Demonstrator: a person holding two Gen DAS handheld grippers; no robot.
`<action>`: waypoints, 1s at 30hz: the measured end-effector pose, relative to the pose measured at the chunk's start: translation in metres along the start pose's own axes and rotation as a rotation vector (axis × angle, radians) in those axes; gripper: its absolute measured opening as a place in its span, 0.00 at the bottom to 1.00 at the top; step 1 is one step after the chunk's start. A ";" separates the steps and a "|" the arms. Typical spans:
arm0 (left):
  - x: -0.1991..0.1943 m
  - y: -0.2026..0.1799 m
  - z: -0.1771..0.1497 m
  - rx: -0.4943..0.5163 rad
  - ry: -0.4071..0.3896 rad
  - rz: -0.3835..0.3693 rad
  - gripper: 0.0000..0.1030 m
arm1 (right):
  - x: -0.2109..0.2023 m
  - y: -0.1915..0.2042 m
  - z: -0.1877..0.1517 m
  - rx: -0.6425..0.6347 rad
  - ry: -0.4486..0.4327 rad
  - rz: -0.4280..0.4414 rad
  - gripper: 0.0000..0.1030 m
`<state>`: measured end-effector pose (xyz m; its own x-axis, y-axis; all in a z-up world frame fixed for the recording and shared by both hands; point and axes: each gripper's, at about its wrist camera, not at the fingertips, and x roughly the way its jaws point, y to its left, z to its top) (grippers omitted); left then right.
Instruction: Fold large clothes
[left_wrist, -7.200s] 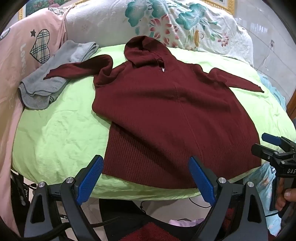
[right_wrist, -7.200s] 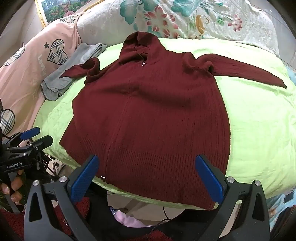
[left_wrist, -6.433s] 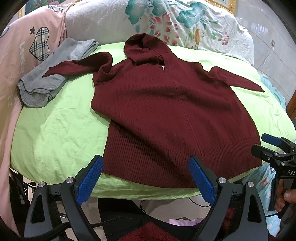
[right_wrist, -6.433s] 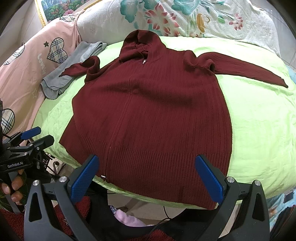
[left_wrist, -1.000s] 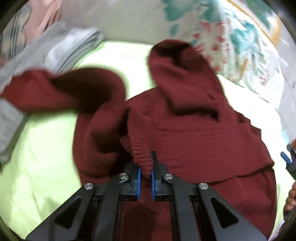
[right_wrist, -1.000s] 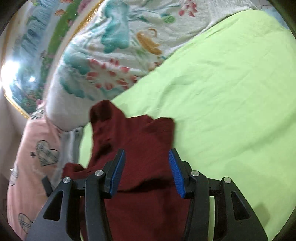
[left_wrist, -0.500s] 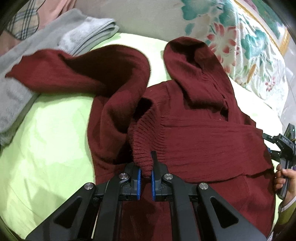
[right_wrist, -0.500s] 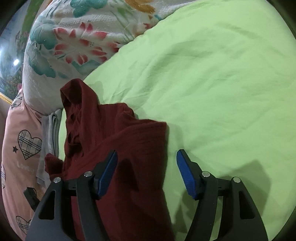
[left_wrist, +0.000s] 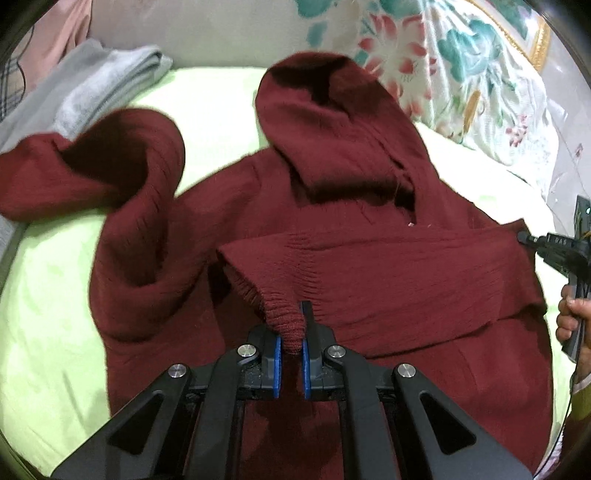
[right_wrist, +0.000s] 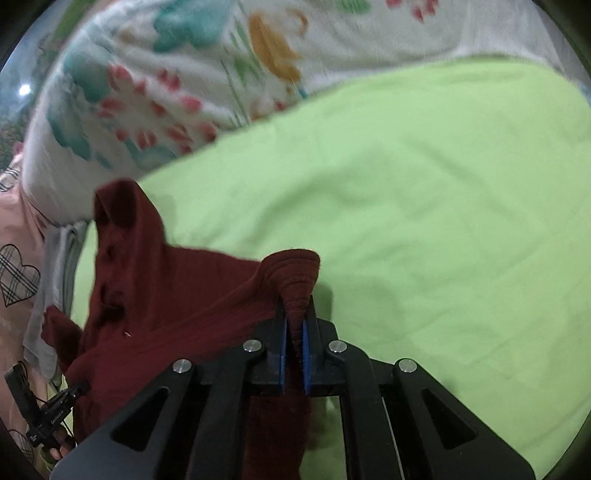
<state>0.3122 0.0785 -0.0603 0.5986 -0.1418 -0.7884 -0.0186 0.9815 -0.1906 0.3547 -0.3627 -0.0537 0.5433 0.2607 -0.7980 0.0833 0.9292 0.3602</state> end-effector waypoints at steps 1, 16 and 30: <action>0.001 0.002 0.000 -0.009 0.005 -0.005 0.06 | 0.003 -0.004 -0.002 0.008 0.013 -0.018 0.13; -0.017 0.032 -0.005 -0.081 -0.023 -0.003 0.06 | -0.044 -0.001 -0.081 -0.067 0.070 -0.003 0.42; -0.051 0.060 -0.027 -0.109 -0.019 0.008 0.21 | -0.018 0.054 -0.083 -0.105 0.086 0.059 0.50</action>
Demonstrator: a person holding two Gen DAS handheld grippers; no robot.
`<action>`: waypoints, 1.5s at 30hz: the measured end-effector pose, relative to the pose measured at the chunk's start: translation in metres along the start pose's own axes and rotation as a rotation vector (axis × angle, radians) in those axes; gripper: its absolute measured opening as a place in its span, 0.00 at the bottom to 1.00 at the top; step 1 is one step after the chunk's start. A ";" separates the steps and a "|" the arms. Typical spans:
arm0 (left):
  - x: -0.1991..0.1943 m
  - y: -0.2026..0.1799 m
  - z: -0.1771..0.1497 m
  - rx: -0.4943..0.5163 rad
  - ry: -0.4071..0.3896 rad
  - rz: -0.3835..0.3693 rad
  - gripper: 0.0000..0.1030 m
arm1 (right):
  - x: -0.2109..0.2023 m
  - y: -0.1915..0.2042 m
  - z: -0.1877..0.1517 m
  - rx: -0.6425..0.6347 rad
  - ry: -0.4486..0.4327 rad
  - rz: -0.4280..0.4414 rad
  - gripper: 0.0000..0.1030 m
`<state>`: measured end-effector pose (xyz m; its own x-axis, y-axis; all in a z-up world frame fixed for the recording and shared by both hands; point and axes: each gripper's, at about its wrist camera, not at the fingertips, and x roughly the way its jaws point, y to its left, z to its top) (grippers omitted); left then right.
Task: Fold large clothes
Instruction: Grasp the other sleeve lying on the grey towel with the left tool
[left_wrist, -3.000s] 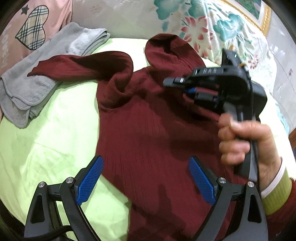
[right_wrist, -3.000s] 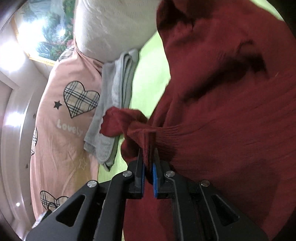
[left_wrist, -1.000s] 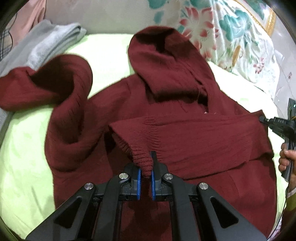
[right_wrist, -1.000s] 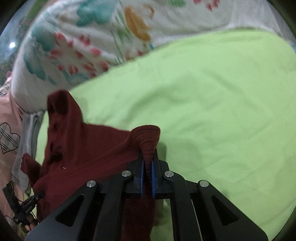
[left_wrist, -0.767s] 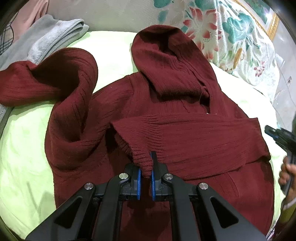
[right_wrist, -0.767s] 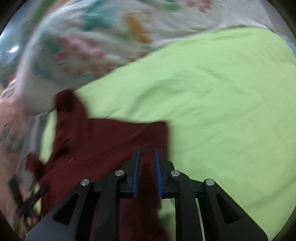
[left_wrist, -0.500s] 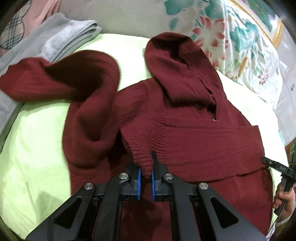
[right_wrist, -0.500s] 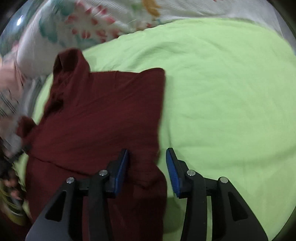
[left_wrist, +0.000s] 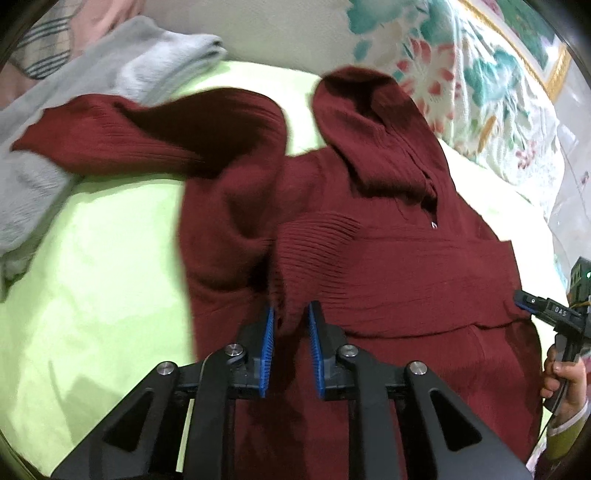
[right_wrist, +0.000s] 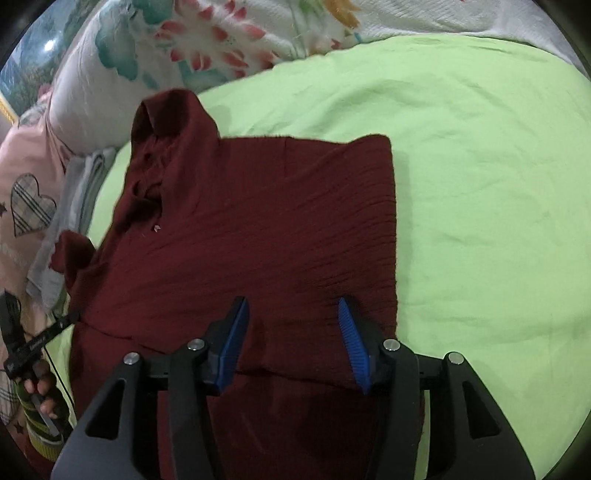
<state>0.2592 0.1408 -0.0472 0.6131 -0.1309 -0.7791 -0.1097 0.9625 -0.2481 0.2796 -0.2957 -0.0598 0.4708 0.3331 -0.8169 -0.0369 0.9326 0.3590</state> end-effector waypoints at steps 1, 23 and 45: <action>-0.006 0.007 0.000 -0.016 -0.010 -0.002 0.30 | -0.005 0.002 0.000 0.011 -0.016 0.014 0.50; -0.017 0.226 0.113 -0.574 -0.139 0.029 0.56 | -0.030 0.057 -0.054 -0.034 0.012 0.159 0.51; -0.104 0.143 0.113 -0.321 -0.372 -0.014 0.02 | -0.037 0.059 -0.068 -0.018 0.014 0.179 0.51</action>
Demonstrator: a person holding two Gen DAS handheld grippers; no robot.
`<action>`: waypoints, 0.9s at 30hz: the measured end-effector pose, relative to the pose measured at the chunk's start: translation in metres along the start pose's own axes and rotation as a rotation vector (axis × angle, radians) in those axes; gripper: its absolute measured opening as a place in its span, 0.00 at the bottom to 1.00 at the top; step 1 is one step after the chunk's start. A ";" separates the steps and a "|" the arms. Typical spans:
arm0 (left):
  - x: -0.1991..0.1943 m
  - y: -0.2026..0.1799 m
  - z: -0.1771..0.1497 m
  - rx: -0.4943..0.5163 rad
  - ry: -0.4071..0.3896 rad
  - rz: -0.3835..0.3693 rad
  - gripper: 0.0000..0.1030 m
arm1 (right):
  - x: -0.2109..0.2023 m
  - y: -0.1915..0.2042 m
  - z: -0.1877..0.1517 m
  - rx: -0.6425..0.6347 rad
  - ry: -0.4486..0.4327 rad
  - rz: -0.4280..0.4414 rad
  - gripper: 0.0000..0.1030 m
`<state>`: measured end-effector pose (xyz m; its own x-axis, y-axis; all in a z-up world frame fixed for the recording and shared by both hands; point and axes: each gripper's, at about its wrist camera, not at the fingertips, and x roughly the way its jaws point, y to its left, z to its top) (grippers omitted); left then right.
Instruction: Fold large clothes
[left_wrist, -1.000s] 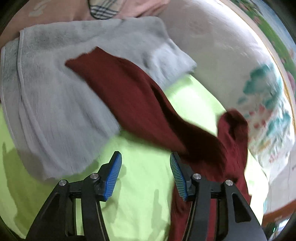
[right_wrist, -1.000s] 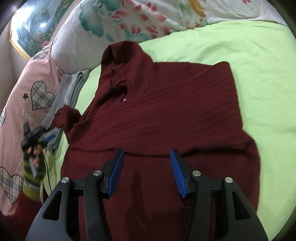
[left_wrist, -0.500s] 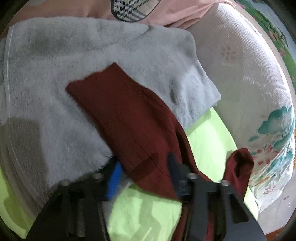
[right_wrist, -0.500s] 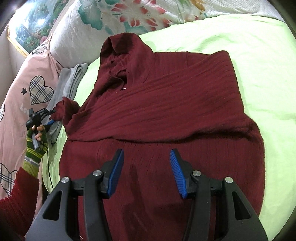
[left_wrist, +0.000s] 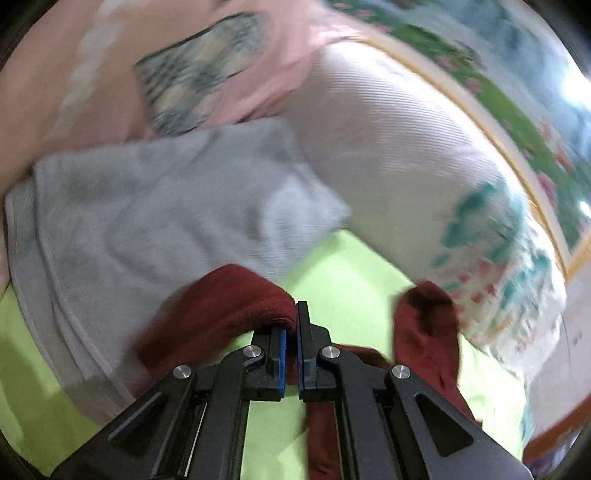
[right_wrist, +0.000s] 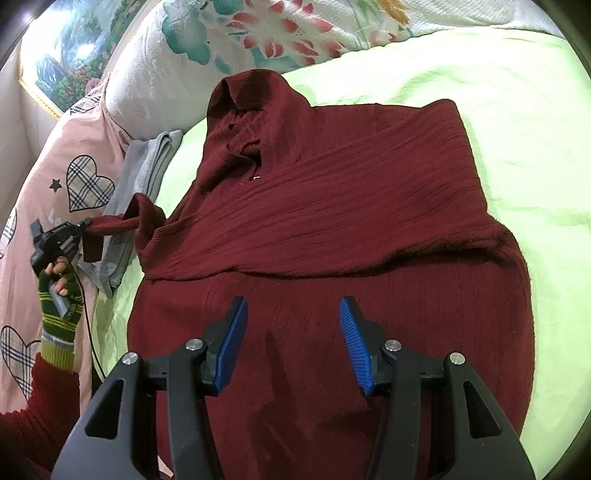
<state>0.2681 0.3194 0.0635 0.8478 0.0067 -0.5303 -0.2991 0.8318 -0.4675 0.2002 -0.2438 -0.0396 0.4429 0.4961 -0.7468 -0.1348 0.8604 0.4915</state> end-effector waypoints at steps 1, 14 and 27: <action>-0.006 -0.018 -0.002 0.039 -0.007 -0.024 0.02 | -0.001 0.000 0.000 0.000 -0.002 0.002 0.51; -0.006 -0.256 -0.133 0.484 0.127 -0.328 0.02 | -0.046 -0.045 -0.005 0.127 -0.110 -0.031 0.51; 0.105 -0.313 -0.288 0.583 0.483 -0.331 0.04 | -0.071 -0.086 0.002 0.242 -0.179 -0.052 0.51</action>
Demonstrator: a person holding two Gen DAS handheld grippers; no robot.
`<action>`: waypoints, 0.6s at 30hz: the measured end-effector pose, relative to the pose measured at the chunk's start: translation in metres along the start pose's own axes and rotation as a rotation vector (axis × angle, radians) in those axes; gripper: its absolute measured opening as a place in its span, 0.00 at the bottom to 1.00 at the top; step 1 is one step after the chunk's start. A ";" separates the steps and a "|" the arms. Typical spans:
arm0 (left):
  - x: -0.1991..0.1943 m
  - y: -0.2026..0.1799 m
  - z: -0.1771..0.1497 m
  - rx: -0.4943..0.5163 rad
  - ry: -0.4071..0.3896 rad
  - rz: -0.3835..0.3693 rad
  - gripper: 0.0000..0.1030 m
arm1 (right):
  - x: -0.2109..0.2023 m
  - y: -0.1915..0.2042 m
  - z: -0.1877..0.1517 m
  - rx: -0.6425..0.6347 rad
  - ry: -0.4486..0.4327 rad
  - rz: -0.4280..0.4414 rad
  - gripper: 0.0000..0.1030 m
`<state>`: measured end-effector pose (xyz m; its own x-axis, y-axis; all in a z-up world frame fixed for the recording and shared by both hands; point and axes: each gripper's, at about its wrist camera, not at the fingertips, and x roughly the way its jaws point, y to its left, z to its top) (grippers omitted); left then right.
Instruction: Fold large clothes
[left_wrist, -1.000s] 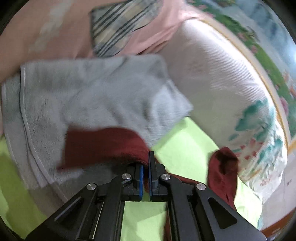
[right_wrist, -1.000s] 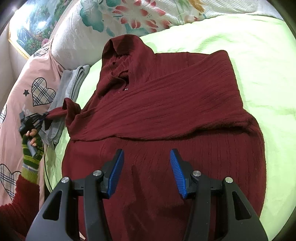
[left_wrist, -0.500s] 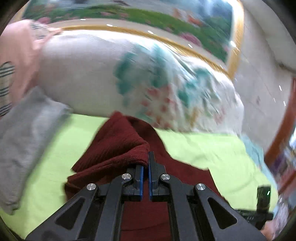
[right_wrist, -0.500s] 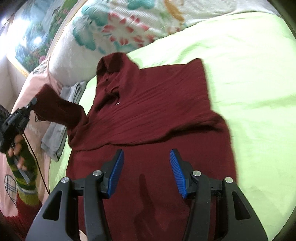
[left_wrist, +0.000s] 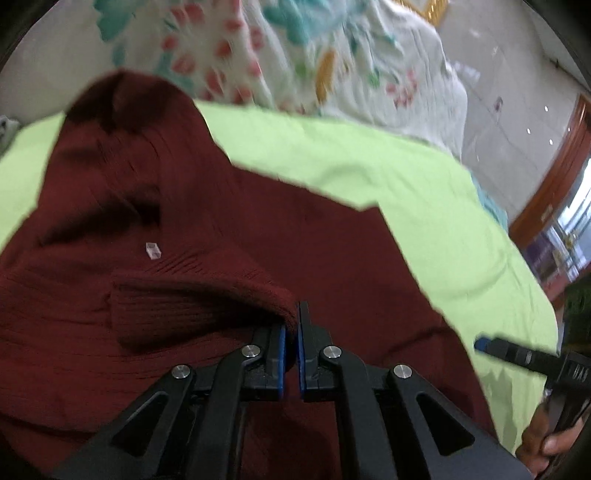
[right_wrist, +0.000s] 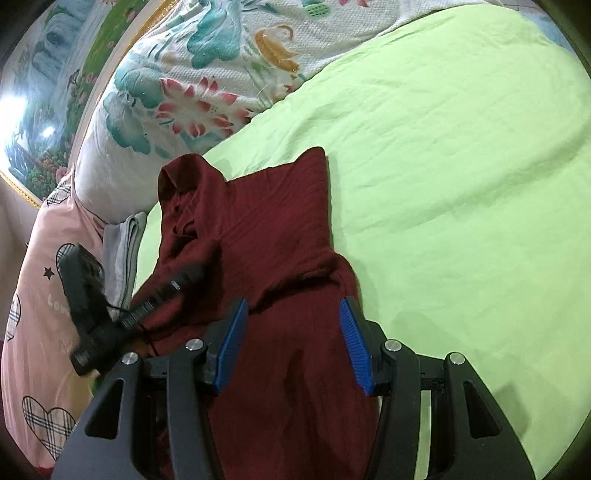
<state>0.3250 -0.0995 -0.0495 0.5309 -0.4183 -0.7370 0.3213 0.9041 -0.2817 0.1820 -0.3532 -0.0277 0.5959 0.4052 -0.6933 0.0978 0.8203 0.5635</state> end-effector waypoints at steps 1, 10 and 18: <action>0.001 0.001 -0.005 0.001 0.017 -0.002 0.06 | 0.002 0.002 0.000 0.000 0.002 0.005 0.51; -0.076 0.050 -0.060 -0.069 -0.018 0.049 0.42 | 0.042 0.054 0.002 -0.116 0.053 0.051 0.60; -0.163 0.177 -0.098 -0.353 -0.140 0.331 0.42 | 0.091 0.126 -0.007 -0.426 0.108 -0.002 0.60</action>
<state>0.2190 0.1375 -0.0398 0.6676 -0.0896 -0.7391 -0.1540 0.9546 -0.2549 0.2432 -0.2104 -0.0233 0.5069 0.4247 -0.7501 -0.2522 0.9052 0.3421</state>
